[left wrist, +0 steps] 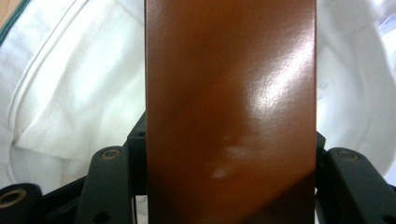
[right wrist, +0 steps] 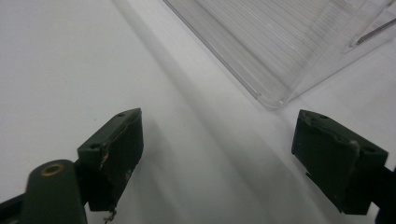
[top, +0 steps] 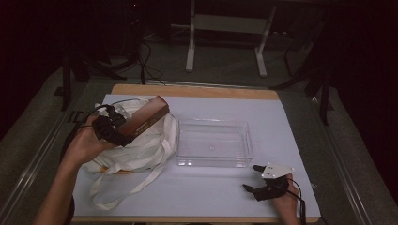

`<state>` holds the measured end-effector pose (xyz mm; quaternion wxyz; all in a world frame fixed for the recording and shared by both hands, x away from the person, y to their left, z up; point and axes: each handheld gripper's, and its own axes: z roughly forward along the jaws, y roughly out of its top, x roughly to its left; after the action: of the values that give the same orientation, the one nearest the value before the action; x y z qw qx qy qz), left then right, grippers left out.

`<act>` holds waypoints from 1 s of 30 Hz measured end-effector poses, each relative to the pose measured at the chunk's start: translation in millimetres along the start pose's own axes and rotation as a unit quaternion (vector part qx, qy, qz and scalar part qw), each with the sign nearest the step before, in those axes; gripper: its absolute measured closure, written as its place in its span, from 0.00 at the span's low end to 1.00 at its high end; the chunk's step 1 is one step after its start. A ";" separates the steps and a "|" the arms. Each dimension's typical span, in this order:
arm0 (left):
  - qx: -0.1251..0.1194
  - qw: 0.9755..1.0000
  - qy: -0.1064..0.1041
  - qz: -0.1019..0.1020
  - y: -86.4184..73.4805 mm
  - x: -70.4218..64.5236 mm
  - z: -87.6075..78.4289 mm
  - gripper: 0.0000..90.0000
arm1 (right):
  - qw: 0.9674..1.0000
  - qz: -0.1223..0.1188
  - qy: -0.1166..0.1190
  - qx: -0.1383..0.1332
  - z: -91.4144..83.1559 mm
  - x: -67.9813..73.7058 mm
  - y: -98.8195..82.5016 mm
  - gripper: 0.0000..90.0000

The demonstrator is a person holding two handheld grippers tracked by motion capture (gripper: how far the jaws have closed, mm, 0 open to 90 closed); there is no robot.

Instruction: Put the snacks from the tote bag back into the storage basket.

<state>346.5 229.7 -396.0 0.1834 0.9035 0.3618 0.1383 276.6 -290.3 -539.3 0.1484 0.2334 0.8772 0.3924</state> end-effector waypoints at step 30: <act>-0.012 0.998 -0.036 0.048 42.6 -22.1 5.5 0.49 | 1.000 0.000 0.000 0.000 0.0 0.0 0.0 0.19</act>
<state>358.8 184.3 -385.2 0.2005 0.9219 0.3094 0.1187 276.6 -290.4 -539.3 0.1485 0.2334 0.8771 0.3927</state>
